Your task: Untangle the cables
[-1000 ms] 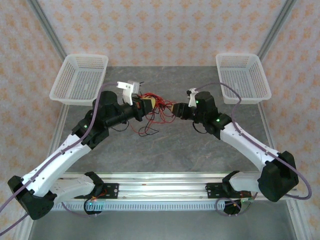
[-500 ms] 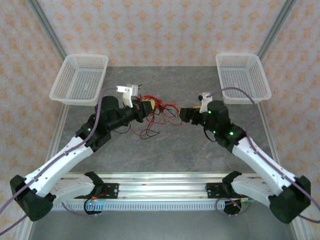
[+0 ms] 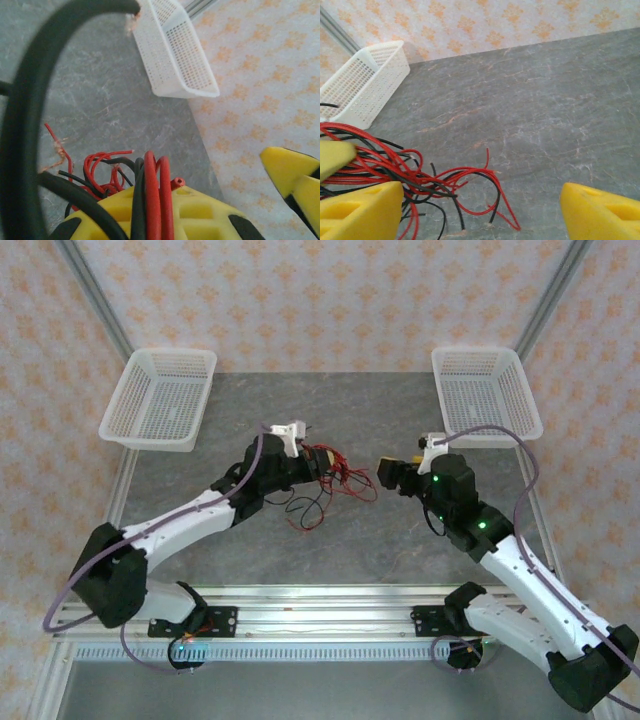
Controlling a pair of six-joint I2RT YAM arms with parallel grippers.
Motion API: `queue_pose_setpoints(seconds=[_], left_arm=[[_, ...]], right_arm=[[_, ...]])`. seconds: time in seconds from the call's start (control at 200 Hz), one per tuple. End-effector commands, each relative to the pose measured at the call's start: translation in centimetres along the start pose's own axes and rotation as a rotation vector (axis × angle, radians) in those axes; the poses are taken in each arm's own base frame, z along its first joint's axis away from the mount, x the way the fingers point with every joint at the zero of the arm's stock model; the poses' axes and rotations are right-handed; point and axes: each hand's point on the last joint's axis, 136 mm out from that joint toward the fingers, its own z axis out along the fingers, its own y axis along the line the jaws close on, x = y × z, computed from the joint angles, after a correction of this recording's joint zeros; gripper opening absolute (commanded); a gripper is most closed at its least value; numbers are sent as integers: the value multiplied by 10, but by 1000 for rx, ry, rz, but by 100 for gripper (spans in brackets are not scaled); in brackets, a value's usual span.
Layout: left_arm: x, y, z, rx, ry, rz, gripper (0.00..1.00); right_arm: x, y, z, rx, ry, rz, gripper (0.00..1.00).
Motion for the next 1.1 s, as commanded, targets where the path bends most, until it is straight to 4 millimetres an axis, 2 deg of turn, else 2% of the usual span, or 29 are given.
queue_pose_setpoints(seconds=[0.0,0.09,0.185,0.24,0.3,0.5,0.656,0.761,0.961,1.096], left_arm=[[2,3,13,28,0,-24,0],[16,45,24,-134,37,6,0],[20,88,22,-331,48,74,1],[19,108,17,-435,43,113,8],[14,126,10,-541,28,160,21],[-3,164,-15,-811,-2,293,48],[-14,169,-30,-892,-37,336,70],[-27,160,-41,-908,-75,346,99],[-50,125,-71,-866,-154,338,99],[-45,111,-83,-801,-131,291,98]], right_arm=[[9,-15,-1,64,9,19,81],[14,-17,1,68,20,18,81],[18,-17,2,62,26,22,81],[21,-18,4,63,33,24,81],[24,-18,6,60,38,27,81],[34,-17,15,45,63,52,81],[39,-13,20,27,85,67,80],[44,-10,24,8,106,77,80],[54,11,37,-32,163,22,76],[64,39,54,-67,250,-139,72]])
